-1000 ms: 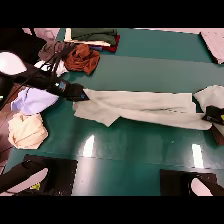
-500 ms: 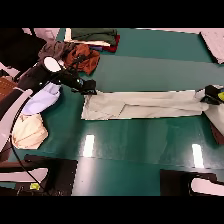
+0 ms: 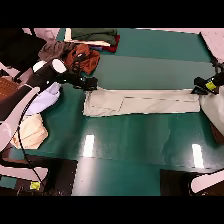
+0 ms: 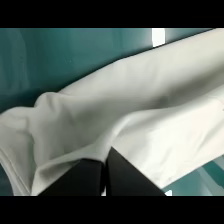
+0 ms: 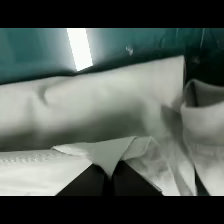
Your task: Fold the shirts.
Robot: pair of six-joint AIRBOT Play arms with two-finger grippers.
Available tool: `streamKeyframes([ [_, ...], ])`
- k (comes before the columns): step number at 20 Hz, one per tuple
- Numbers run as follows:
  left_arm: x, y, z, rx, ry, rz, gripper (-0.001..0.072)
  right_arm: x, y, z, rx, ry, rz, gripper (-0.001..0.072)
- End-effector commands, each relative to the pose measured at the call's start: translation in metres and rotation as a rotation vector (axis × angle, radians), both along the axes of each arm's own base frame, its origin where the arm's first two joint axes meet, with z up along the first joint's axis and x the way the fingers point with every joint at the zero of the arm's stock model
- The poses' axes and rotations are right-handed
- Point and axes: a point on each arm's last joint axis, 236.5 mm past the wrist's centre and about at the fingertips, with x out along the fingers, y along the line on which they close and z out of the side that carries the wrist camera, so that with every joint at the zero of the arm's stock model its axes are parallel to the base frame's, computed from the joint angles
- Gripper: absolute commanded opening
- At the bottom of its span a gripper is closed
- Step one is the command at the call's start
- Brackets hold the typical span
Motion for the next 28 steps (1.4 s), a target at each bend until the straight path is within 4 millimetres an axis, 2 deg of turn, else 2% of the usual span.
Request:
streamKeyframes([
  [1,0.011,0.005,-0.011,0.030,-0.032,-0.004,0.0139,0.011,-0.002,-0.007,0.004,0.015,0.006,0.0420],
  [2,0.016,0.011,-0.007,0.054,-0.054,0.000,0.0613,0.013,-0.004,-0.001,-0.005,0.002,0.008,0.0715],
  [3,0.018,0.021,-0.002,0.073,-0.041,0.011,0.0699,0.015,-0.005,0.008,-0.010,-0.006,0.020,0.0709],
  [6,0.009,0.065,0.026,0.132,0.040,-0.018,0.0702,0.022,-0.004,0.046,0.006,-0.073,0.017,0.0702],
  [7,-0.006,0.079,0.030,0.129,0.107,-0.028,0.0702,0.023,-0.004,0.057,0.003,-0.103,0.009,0.0702],
  [9,-0.051,0.092,0.022,0.092,0.272,-0.069,0.0702,0.026,0.003,0.076,-0.012,-0.168,0.007,0.0701],
  [10,-0.067,0.087,0.015,0.029,0.330,-0.078,0.0702,0.025,0.005,0.081,-0.016,-0.184,0.007,0.0701],
  [11,-0.080,0.074,0.010,-0.072,0.371,-0.094,0.0702,0.022,0.014,0.084,-0.004,-0.187,0.018,0.0701],
  [13,-0.093,0.057,-0.007,-0.191,0.413,-0.086,0.0703,0.015,0.028,0.087,0.019,-0.182,0.037,0.0701],
  [14,-0.098,0.055,-0.019,-0.189,0.431,-0.076,0.0702,0.012,0.034,0.087,0.024,-0.182,0.045,0.0701],
  [16,-0.099,0.057,-0.043,-0.184,0.442,-0.033,0.0702,0.008,0.049,0.086,0.036,-0.180,0.067,0.0701],
  [17,-0.093,0.057,-0.050,-0.186,0.421,-0.017,0.0702,0.005,0.055,0.084,0.037,-0.173,0.079,0.0700],
  [20,-0.054,0.049,-0.048,-0.269,0.294,0.070,0.0698,0.001,0.071,0.082,0.043,-0.153,0.115,0.0699],
  [21,-0.046,0.046,-0.048,-0.282,0.272,0.093,0.0549,0.000,0.075,0.083,0.044,-0.155,0.123,0.0700],
  [22,-0.042,0.041,-0.051,-0.271,0.259,0.090,0.0325,-0.001,0.076,0.084,0.042,-0.155,0.126,0.0699],
  [23,-0.042,0.032,-0.053,-0.260,0.244,0.073,0.0152,-0.002,0.076,0.087,0.042,-0.158,0.127,0.0700],
  [24,-0.044,0.023,-0.052,-0.252,0.234,0.037,0.0026,-0.004,0.076,0.090,0.041,-0.159,0.129,0.0699],
  [25,-0.051,0.018,-0.052,-0.240,0.243,-0.002,0.0027,-0.006,0.076,0.092,0.040,-0.157,0.131,0.0699],
  [26,-0.062,0.025,-0.054,-0.195,0.274,-0.044,0.0026,-0.009,0.070,0.094,0.028,-0.151,0.124,0.0699],
  [27,-0.072,0.042,-0.058,-0.120,0.320,-0.062,0.0026,-0.014,0.061,0.093,0.009,-0.136,0.117,0.0699],
  [28,-0.082,0.074,-0.062,-0.002,0.363,-0.056,0.0026,-0.017,0.057,0.093,0.013,-0.122,0.110,0.0699],
])
